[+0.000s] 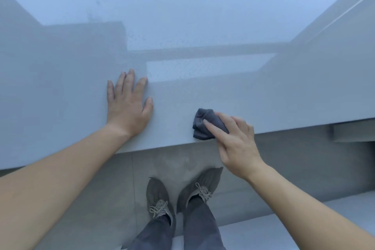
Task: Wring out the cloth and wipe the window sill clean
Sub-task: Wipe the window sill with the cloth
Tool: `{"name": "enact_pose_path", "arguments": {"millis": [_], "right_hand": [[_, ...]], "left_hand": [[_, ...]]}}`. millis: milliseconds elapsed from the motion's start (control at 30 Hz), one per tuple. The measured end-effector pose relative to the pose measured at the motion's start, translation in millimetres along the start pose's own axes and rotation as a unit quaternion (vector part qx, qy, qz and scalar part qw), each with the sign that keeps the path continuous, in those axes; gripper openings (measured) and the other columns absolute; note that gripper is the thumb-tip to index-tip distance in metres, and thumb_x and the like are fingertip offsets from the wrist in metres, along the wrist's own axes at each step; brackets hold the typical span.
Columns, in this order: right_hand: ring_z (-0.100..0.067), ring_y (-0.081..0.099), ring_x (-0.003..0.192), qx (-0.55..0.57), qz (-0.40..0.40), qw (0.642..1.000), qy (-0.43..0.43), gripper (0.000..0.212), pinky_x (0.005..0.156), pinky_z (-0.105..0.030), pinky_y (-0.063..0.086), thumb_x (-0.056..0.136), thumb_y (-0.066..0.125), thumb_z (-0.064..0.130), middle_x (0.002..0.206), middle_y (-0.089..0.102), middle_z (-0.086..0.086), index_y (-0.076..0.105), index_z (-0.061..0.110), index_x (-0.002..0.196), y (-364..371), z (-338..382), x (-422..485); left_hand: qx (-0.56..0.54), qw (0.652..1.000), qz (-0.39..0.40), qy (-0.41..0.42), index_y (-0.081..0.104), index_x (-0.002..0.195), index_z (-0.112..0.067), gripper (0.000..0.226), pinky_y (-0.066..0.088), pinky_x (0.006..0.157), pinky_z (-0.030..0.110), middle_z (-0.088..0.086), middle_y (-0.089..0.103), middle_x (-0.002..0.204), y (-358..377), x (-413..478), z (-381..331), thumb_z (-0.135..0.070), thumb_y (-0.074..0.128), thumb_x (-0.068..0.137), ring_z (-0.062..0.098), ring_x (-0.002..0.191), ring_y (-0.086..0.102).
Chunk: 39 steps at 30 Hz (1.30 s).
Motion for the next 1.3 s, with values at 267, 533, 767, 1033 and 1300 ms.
{"name": "enact_pose_path", "arguments": {"millis": [267, 533, 767, 1033, 1300], "right_hand": [[-0.033, 0.043, 0.111, 0.012, -0.063, 0.988, 0.139, 0.059, 0.085, -0.039, 0.028, 0.081, 0.055, 0.012, 0.141, 0.047, -0.005, 0.057, 0.032, 0.136, -6, -39, 4], [-0.033, 0.039, 0.116, 0.019, -0.068, 0.97, 0.232, 0.055, 0.089, -0.041, 0.028, 0.09, 0.047, 0.016, 0.145, 0.044, -0.003, 0.051, 0.035, 0.141, -22, -124, 60], [-0.03, 0.041, 0.112, 0.007, 0.009, 0.999, -0.036, 0.064, 0.084, -0.039, 0.029, 0.076, 0.059, 0.017, 0.142, 0.047, -0.003, 0.054, 0.034, 0.137, -7, -63, 73], [-0.031, 0.035, 0.118, 0.028, -0.008, 0.992, 0.126, 0.07, 0.091, -0.041, 0.026, 0.08, 0.052, 0.012, 0.149, 0.037, -0.003, 0.042, 0.036, 0.145, -8, -93, 141], [-0.03, 0.036, 0.119, 0.022, -0.002, 0.995, 0.098, 0.062, 0.09, -0.039, 0.024, 0.086, 0.049, 0.016, 0.144, 0.041, 0.003, 0.045, 0.041, 0.141, -10, -132, 183]], "left_hand": [[-0.047, 0.994, -0.035, 0.089, 0.039, 0.146, -0.012, 0.058, -0.002, 0.122, 0.048, 0.016, 0.02, 0.162, 10, 16, -74, -0.03, 0.041, 0.091, 0.029, 0.15, 0.013], [-0.008, 1.0, -0.012, 0.02, 0.024, 0.154, -0.021, 0.063, -0.009, 0.122, 0.04, 0.005, 0.005, 0.166, 27, 44, -94, -0.037, 0.03, 0.093, 0.016, 0.152, -0.002], [0.001, 1.0, -0.001, 0.016, 0.029, 0.152, -0.019, 0.064, -0.004, 0.123, 0.041, 0.005, 0.009, 0.165, 27, 43, -96, -0.038, 0.031, 0.091, 0.017, 0.152, 0.002], [-0.016, 0.999, -0.027, 0.004, 0.045, 0.144, -0.019, 0.063, 0.005, 0.122, 0.044, 0.006, 0.026, 0.161, 22, 46, -98, -0.04, 0.038, 0.085, 0.02, 0.15, 0.016], [0.006, 0.999, -0.029, -0.023, 0.055, 0.128, -0.018, 0.057, 0.02, 0.115, 0.046, 0.009, 0.043, 0.146, 14, 58, -97, -0.039, 0.038, 0.079, 0.031, 0.136, 0.037]]}}
Point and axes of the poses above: each hand's wrist, its own x-axis towards the middle knuckle, its own y-axis out of the palm, z = x × y, the point moved 8 cm from there along x, towards the middle knuckle
